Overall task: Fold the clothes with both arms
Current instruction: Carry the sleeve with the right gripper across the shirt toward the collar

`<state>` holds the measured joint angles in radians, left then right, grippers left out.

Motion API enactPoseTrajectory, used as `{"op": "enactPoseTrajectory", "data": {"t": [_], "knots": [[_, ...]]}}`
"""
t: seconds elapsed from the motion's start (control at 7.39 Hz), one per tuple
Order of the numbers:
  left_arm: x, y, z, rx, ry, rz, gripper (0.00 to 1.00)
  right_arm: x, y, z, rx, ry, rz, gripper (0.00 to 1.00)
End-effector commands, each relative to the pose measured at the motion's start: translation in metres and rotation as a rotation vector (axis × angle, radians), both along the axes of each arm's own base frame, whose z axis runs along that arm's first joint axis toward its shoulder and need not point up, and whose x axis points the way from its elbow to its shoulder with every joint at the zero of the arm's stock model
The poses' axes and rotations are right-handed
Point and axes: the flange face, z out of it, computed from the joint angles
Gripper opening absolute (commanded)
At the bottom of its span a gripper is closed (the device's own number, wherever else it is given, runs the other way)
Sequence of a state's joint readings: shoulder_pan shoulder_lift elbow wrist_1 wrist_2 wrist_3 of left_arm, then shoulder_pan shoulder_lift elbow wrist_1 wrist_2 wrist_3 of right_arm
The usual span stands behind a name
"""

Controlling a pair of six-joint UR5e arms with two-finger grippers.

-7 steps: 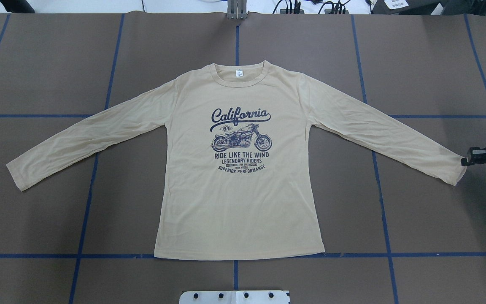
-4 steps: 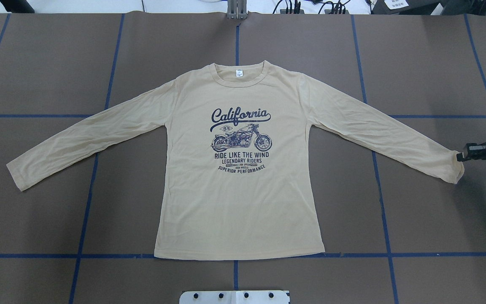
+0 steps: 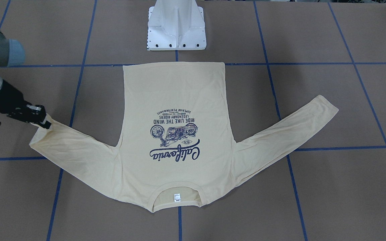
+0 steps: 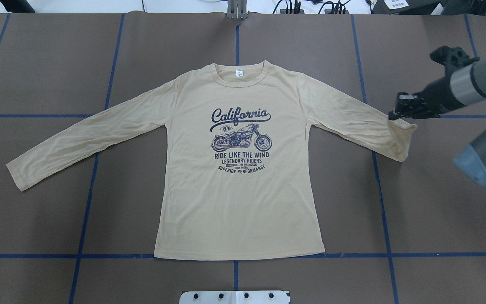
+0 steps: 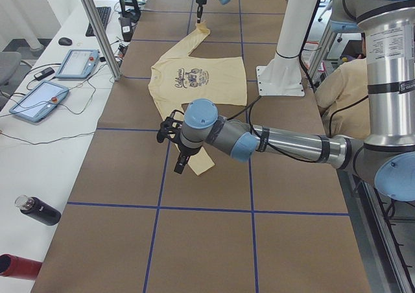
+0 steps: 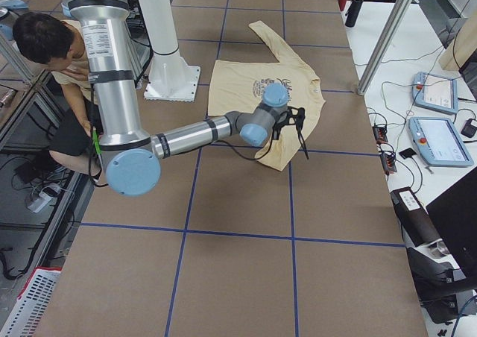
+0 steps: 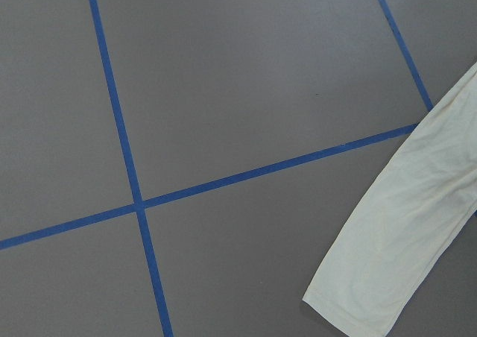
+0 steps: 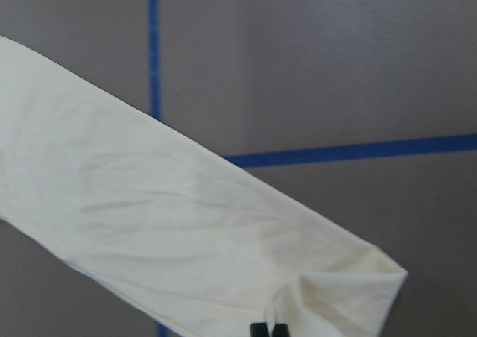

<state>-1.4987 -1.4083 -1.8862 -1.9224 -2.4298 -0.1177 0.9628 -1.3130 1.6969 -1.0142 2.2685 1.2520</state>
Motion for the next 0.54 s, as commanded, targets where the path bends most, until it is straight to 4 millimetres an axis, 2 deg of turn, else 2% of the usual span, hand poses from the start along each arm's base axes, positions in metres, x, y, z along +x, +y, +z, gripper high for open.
{"op": "enactPoseTrajectory", "data": {"t": [0.0, 0.14, 0.27, 0.41], "knots": [[0.000, 0.002, -0.007, 0.013, 0.002, 0.001, 1.00, -0.131, -0.005, -0.182, -0.095, -0.016, 0.084, 0.00], [0.000, 0.002, -0.008, 0.015, 0.003, 0.001, 1.00, -0.177, -0.021, -0.234, -0.119, -0.034, 0.173, 0.00], [0.000, 0.002, -0.008, 0.017, 0.003, 0.001, 1.00, -0.205, -0.028, -0.270, -0.119, -0.048, 0.174, 0.00], [0.000, 0.002, -0.010, 0.020, 0.003, 0.001, 1.00, -0.214, -0.035, -0.306, -0.101, -0.068, 0.178, 0.00]]}}
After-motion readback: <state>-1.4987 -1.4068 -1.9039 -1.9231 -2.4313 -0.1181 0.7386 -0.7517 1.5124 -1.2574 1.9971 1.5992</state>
